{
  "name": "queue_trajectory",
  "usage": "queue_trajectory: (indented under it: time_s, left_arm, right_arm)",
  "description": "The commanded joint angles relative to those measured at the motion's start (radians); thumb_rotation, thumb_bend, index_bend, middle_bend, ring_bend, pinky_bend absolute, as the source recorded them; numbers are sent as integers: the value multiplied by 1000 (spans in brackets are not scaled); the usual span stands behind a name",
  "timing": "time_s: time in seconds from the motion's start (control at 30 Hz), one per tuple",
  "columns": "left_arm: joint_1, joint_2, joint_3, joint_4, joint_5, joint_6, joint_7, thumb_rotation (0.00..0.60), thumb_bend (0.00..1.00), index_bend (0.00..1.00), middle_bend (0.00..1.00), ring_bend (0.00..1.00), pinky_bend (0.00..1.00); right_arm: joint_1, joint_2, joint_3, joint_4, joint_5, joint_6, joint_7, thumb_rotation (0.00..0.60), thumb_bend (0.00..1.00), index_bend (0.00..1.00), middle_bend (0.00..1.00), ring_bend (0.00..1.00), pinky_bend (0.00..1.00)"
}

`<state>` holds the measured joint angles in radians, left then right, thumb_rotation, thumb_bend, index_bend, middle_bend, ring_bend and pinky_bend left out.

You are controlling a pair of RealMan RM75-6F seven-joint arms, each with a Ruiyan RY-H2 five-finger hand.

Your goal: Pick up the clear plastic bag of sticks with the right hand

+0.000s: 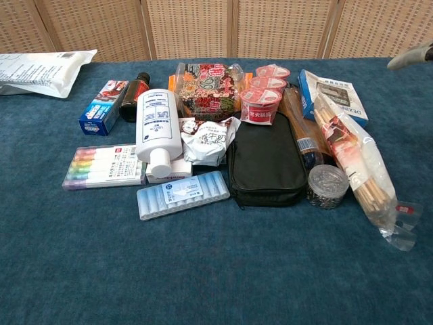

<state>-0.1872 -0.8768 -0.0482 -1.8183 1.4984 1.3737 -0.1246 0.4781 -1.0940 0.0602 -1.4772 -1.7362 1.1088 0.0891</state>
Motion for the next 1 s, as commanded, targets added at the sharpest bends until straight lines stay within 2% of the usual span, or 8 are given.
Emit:
queue_trajectory:
  time_s: [0.03,0.27,0.7,1.0]
  left_arm:
    - [0,2,0,-4,-4,-2,-3,600,261,76,56,0,0]
    - [1,9,-1,-19,-10,-3,4,600,261,75,56,0,0]
    - [10,13,1,-51,-25,0,27,600,261,76,57,0,0]
    - [21,10,3,-57,-27,12,27,600,261,75,56,0,0]
  right_arm:
    - [33,-18,-24,40,-50,-3,37,499,269,0,0,0,0]
    - [76,-40,-55,101,-109,16,92,498,271,0,0,0,0]
    - [178,-64,-118,196,-185,-25,148,499,269,0,0,0,0]
    - [211,-60,-136,204,-192,-13,155,500,267,0,0,0,0]
